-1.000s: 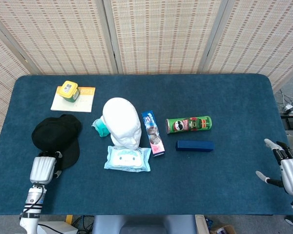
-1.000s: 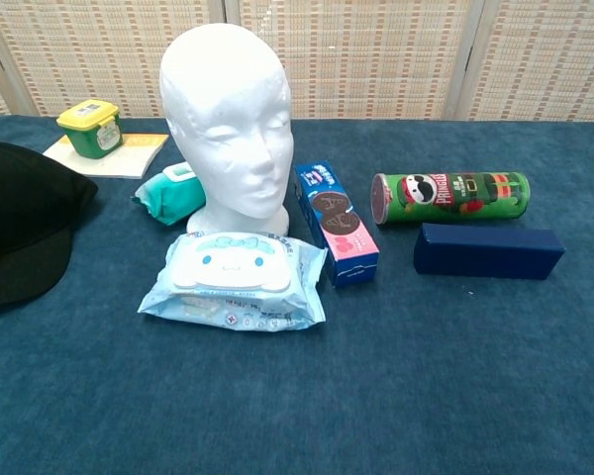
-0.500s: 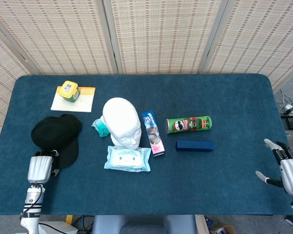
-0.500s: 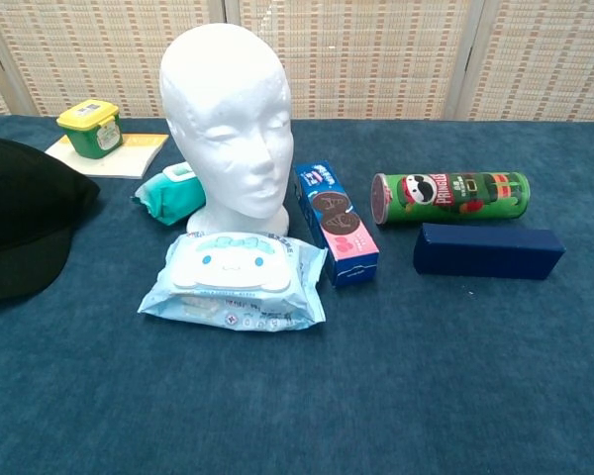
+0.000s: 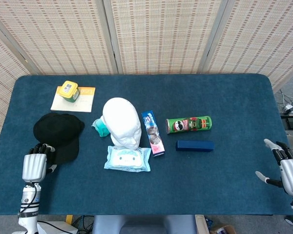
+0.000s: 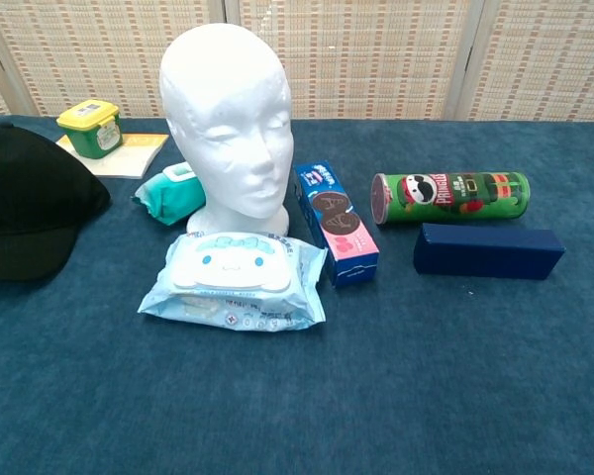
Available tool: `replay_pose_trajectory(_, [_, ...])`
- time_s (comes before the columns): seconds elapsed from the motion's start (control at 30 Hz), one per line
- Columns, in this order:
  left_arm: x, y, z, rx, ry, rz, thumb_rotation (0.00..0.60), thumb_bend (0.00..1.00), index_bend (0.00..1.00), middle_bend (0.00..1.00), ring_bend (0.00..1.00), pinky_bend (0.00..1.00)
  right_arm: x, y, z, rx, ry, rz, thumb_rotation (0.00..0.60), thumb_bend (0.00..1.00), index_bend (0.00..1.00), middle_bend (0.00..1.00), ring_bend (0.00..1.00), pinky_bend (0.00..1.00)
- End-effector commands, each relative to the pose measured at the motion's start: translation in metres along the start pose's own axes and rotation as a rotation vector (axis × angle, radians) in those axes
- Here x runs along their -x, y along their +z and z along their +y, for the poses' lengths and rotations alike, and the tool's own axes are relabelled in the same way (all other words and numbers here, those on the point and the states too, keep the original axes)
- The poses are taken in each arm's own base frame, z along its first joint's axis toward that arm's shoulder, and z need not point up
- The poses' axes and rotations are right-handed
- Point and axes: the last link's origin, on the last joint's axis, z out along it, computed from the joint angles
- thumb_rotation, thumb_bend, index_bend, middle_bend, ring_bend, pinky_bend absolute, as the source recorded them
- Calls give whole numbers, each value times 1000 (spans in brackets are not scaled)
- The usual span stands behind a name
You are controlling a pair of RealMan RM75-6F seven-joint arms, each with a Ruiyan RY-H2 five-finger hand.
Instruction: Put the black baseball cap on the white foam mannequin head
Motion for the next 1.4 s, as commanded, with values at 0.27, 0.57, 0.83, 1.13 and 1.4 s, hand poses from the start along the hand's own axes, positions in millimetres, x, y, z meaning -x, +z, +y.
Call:
replay_pose_trajectory(0.27, [-6, 4, 2, 44, -69, 47, 600, 107, 479, 338, 238, 383, 0, 0, 0, 1, 4, 0, 600, 0, 150, 269, 155, 449])
replay_pose_trajectory(0.57, [-6, 6, 2, 49, -95, 46, 600, 269, 501, 338, 238, 383, -1, 0, 1, 0, 5, 0, 600, 0, 151, 269, 155, 449])
replay_pose_trajectory(0.83, [-6, 6, 2, 50, -103, 46, 600, 312, 490, 337, 238, 383, -1, 0, 1, 0, 6, 0, 600, 0, 151, 269, 155, 449])
replay_pose_trajectory(1.13, [-10, 7, 1, 52, -139, 82, 600, 316, 529, 338, 239, 383, -1, 0, 1, 0, 7, 1, 600, 0, 150, 269, 155, 449])
replay_pose_trajectory(1.4, [-16, 8, 2, 73, -194, 157, 600, 325, 610, 382, 269, 383, -1, 0, 1, 0, 6, 1, 600, 0, 150, 269, 155, 449])
